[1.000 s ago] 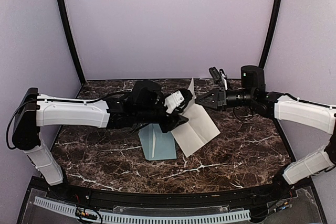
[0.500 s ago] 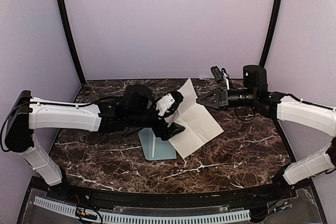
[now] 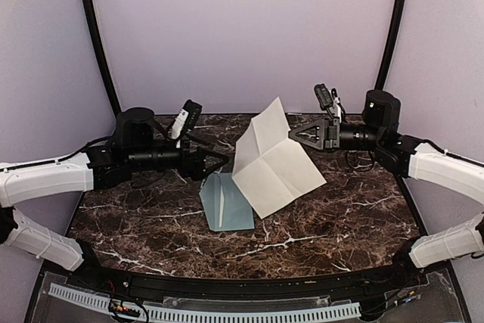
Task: Place the letter into the envelope and seal it
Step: Fold the letter.
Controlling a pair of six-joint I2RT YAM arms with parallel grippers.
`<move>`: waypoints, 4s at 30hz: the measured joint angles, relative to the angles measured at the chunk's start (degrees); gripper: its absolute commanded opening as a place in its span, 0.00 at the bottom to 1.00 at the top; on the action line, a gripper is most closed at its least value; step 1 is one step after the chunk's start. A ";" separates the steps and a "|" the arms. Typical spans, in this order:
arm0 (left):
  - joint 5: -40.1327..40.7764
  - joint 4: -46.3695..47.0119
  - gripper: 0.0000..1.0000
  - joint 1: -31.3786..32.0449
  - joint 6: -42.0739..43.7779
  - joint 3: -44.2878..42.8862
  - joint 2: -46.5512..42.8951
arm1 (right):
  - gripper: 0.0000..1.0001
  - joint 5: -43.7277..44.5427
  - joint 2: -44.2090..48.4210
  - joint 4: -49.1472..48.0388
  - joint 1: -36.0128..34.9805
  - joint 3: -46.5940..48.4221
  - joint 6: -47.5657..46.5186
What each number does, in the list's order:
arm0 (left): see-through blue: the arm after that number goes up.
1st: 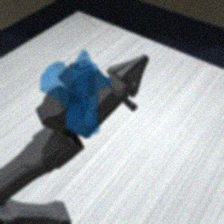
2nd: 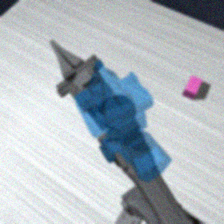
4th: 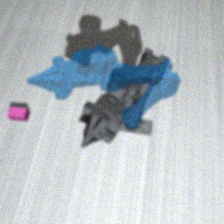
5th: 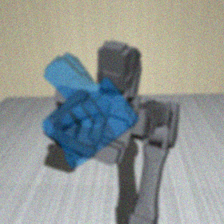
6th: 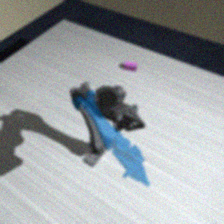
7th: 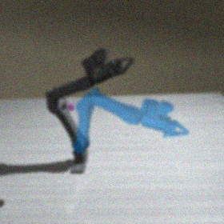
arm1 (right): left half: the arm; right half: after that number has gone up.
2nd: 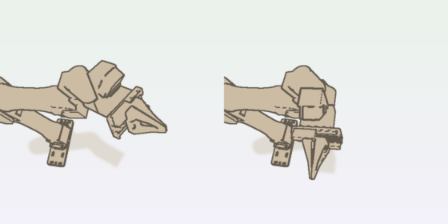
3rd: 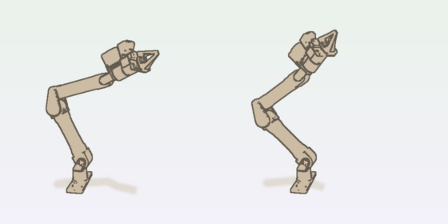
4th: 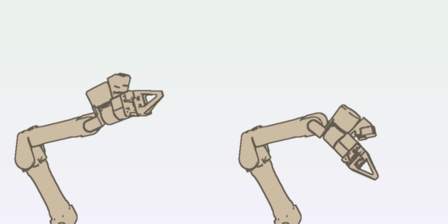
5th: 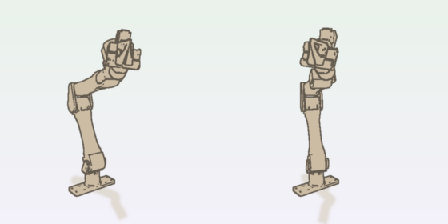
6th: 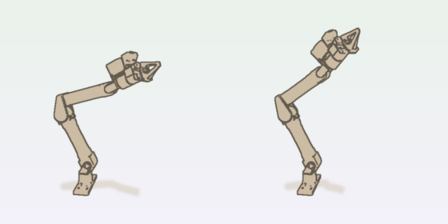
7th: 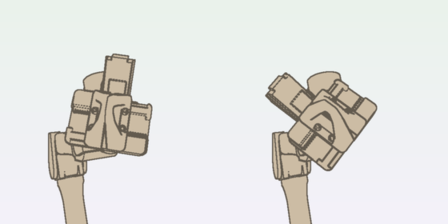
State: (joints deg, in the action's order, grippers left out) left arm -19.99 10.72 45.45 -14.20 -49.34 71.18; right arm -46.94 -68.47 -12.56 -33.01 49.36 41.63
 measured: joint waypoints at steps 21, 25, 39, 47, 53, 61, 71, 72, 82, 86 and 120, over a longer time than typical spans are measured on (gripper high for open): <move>-16.33 26.58 0.86 1.90 -25.38 6.78 8.83 | 0.00 0.33 2.99 -19.39 0.00 -2.56 7.26; -16.85 28.70 0.57 2.54 -25.44 5.79 10.71 | 0.00 0.33 2.93 -21.09 0.00 -2.80 8.20; -13.97 36.39 0.15 2.67 -26.95 7.52 9.18 | 0.00 3.32 2.19 -22.14 0.00 -4.46 9.11; -12.72 36.83 0.00 2.67 -26.95 7.98 7.58 | 0.00 4.76 1.95 -23.74 0.52 -6.71 11.26; -11.91 34.91 0.00 2.67 -25.70 8.07 7.08 | 0.58 5.01 1.81 -23.41 1.40 -7.41 12.00; -12.94 16.96 0.00 -0.11 -16.37 2.95 5.51 | 0.92 8.63 5.29 -7.21 5.05 -4.92 2.29; -22.88 -11.21 0.00 -0.98 3.41 -16.46 12.50 | 0.92 11.41 2.58 19.87 0.35 11.58 -21.16; -23.82 -13.27 0.00 -0.98 4.94 -17.66 13.38 | 0.92 10.97 1.49 21.62 -1.11 12.79 -23.04; -32.00 -25.07 0.00 -0.96 14.67 -22.93 18.58 | 0.76 9.31 -9.62 36.98 -11.10 22.21 -36.50; -34.58 -26.03 0.00 -0.94 15.19 -22.95 18.60 | 0.66 9.57 -11.65 40.87 -12.74 22.62 -39.06; -33.62 -31.08 0.60 -0.94 17.03 -27.32 21.03 | 0.00 10.01 -12.90 43.43 -15.13 22.73 -41.33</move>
State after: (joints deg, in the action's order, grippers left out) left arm -53.60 -20.36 44.51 2.83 -76.66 92.20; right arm -36.93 -81.36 30.87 -48.14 72.10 0.30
